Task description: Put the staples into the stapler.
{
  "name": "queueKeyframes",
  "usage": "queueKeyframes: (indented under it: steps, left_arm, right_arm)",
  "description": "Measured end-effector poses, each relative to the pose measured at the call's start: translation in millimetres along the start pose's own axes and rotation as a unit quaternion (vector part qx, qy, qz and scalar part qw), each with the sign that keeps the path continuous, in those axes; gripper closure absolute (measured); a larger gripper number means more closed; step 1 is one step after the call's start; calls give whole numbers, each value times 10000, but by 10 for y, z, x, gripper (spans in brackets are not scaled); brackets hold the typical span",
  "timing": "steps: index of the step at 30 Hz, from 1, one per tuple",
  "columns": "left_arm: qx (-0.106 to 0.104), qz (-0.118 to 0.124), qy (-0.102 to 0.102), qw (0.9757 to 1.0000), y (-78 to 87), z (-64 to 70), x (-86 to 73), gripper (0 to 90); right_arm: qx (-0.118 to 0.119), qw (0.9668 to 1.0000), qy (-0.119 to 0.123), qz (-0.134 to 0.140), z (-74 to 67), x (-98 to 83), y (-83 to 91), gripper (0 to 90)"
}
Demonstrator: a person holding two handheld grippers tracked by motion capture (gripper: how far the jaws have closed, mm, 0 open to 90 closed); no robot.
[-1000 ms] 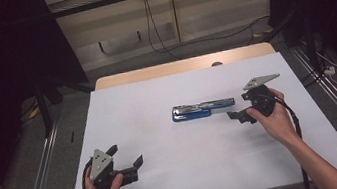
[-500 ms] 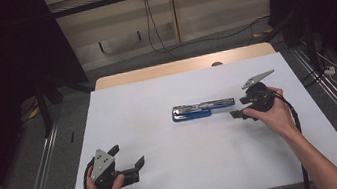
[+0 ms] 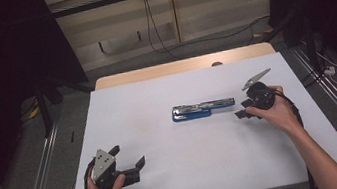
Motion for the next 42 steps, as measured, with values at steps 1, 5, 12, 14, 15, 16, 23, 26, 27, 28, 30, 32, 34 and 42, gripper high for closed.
queueKeyframes:
  steps: [1, 5, 12, 14, 15, 16, 23, 26, 27, 28, 30, 32, 34, 42]
  left_arm:
    - [-3, 8, 47, 10000, -3, -9, -4, 45]
    - [47, -85, 84, 9999, -40, -39, -25, 45]
    - [-30, -55, 96, 9999, -56, -22, -18, 45]
    - [-7, -37, 91, 10000, -41, -29, -12, 45]
    - [-5, -2, 82, 10000, -31, -28, -6, 45]
    - [-22, 23, 80, 10000, -23, -23, 1, 45]
    - [-26, 8, 83, 10000, -21, -26, -4, 45]
    - [-40, 6, 92, 9999, -21, -16, -6, 45]
    - [-39, 1, 95, 9999, -21, -15, -7, 45]
    - [-36, 0, 98, 9999, -20, -15, -7, 45]
    - [-25, 1, 98, 9999, -17, -13, -6, 45]
    - [-28, 14, 93, 10000, -13, -13, -3, 45]
    - [-46, 14, 94, 9999, -14, -7, -2, 45]
    - [-67, 8, 80, 9999, -13, -10, -4, 45]
  right_arm:
    - [24, 10000, 19, -28, -1, -5, -5, 482]
    - [-23, 9997, 152, -183, -8, -17, -25, 556]
    - [-61, 9991, 298, -283, 0, -32, -32, 622]
    - [-37, 9989, 343, -308, -1, -38, -36, 637]
    - [-21, 9988, 363, -329, -5, -40, -40, 643]
    - [-46, 9986, 386, -361, -10, -40, -44, 650]
    - [-120, 9974, 535, -469, -38, -30, -61, 685]
    - [-204, 9966, 602, -520, -59, -17, -68, 692]
    - [-197, 9964, 619, -535, -66, -13, -71, 698]
    - [-193, 9966, 568, -566, -68, -9, -70, 703]
    - [-169, 9967, 562, -566, -64, -10, -71, 707]
    - [-166, 9968, 552, -546, -62, -15, -71, 720]
    - [-142, 9969, 554, -543, -67, -15, -73, 774]
    - [-144, 9971, 537, -521, -64, -15, -71, 789]
Point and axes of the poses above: each handheld gripper's, and its own axes: y roughly backward along the jaws, x roughly out of its top, z roughly to its right, the point moved 3 cm from there along -y, roughly forward along the jaws, and after that the axes turned 4 degrees about -x, right-handed, at the moved point
